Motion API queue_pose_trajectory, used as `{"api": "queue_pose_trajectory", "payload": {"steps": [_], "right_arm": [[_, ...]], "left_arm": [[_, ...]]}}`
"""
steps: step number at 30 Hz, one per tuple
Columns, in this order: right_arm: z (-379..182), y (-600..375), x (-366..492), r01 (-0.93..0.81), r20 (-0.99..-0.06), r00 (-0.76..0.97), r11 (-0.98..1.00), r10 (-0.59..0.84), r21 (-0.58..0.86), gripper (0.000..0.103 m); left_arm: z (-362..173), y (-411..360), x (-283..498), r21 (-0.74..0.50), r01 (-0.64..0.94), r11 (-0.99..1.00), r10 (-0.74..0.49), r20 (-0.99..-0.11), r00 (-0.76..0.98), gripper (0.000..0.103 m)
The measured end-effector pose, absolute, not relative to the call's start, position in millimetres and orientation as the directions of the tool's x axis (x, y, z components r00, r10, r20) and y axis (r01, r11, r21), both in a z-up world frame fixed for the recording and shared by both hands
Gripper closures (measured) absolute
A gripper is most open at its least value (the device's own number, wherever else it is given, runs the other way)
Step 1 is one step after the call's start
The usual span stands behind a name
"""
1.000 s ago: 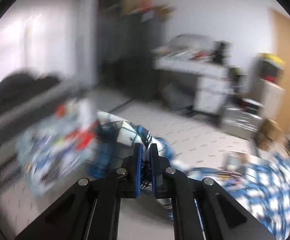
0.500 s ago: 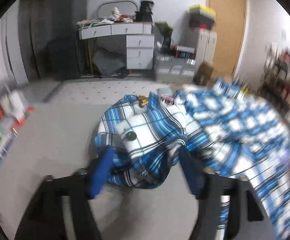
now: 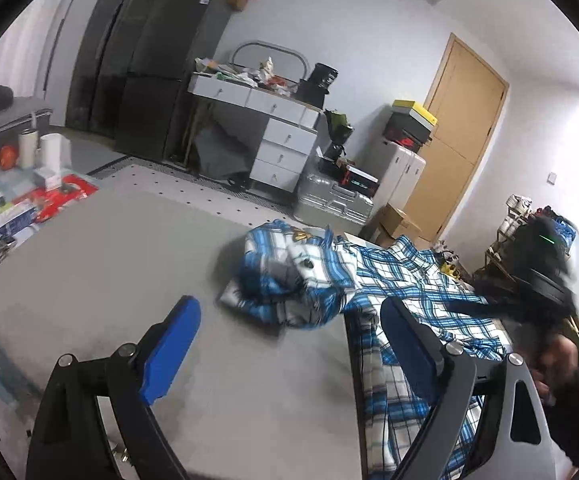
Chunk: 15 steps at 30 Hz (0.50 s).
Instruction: Fold large clothes
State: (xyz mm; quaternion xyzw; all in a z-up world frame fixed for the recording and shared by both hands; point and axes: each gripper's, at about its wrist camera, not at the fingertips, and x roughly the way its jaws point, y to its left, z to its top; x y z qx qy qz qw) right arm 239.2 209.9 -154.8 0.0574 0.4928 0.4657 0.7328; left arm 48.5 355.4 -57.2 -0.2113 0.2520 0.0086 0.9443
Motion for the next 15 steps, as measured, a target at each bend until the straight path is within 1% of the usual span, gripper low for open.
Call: {"api": "queue_pose_trajectory", "payload": {"steps": [1, 4, 5, 7, 8, 9, 10, 11, 12, 14, 15], "right_arm": [[-169.0, 236.2, 248.7, -0.602, -0.688, 0.038, 0.566, 0.725, 0.563, 0.0], [-200.6, 279.3, 272.6, -0.517, -0.696, -0.036, 0.583, 0.717, 0.627, 0.0], [-208.0, 290.3, 279.6, -0.488, -0.706, -0.036, 0.604, 0.708, 0.63, 0.002], [-214.2, 308.4, 287.7, -0.481, -0.725, -0.013, 0.631, 0.689, 0.609, 0.012], [-212.8, 312.2, 288.0, -0.492, -0.744, 0.016, 0.653, 0.668, 0.576, 0.034], [-208.7, 317.2, 285.5, -0.518, -0.761, 0.042, 0.665, 0.648, 0.537, 0.062], [-201.5, 320.7, 280.1, -0.559, -0.771, 0.074, 0.667, 0.632, 0.493, 0.073], [-192.2, 321.5, 273.4, -0.597, -0.77, 0.115, 0.664, 0.627, 0.451, 0.089], [-178.8, 320.6, 264.5, -0.643, -0.756, 0.163, 0.65, 0.634, 0.406, 0.095], [-154.7, 310.5, 253.7, -0.693, -0.717, 0.212, 0.62, 0.664, 0.368, 0.099], [-139.5, 300.7, 249.6, -0.705, -0.688, 0.245, 0.613, 0.683, 0.357, 0.099]], "left_arm": [[-57.9, 354.9, 41.5, -0.395, -0.128, 0.91, -0.084, -0.478, 0.874, 0.014], [-64.3, 354.7, 31.2, -0.401, -0.15, 0.904, -0.068, -0.479, 0.875, 0.014], [-66.5, 356.2, 29.4, -0.407, -0.158, 0.9, -0.066, -0.485, 0.872, 0.014], [-74.3, 359.1, 24.8, -0.425, -0.158, 0.891, -0.081, -0.492, 0.867, 0.014], [-75.8, 360.3, 24.4, -0.43, -0.16, 0.889, -0.084, -0.495, 0.865, 0.014], [-79.1, 361.3, 24.0, -0.429, -0.17, 0.887, -0.077, -0.501, 0.862, 0.014], [-81.2, 363.2, 22.3, -0.429, -0.176, 0.886, -0.071, -0.501, 0.862, 0.014], [-82.1, 365.2, 20.0, -0.432, -0.18, 0.884, -0.068, -0.499, 0.864, 0.014], [-84.8, 367.3, 21.0, -0.439, -0.186, 0.879, -0.067, -0.499, 0.864, 0.014], [-89.3, 371.7, 22.0, -0.458, -0.197, 0.867, -0.07, -0.505, 0.86, 0.014], [-91.5, 373.3, 22.4, -0.468, -0.2, 0.861, -0.076, -0.505, 0.86, 0.014]]}}
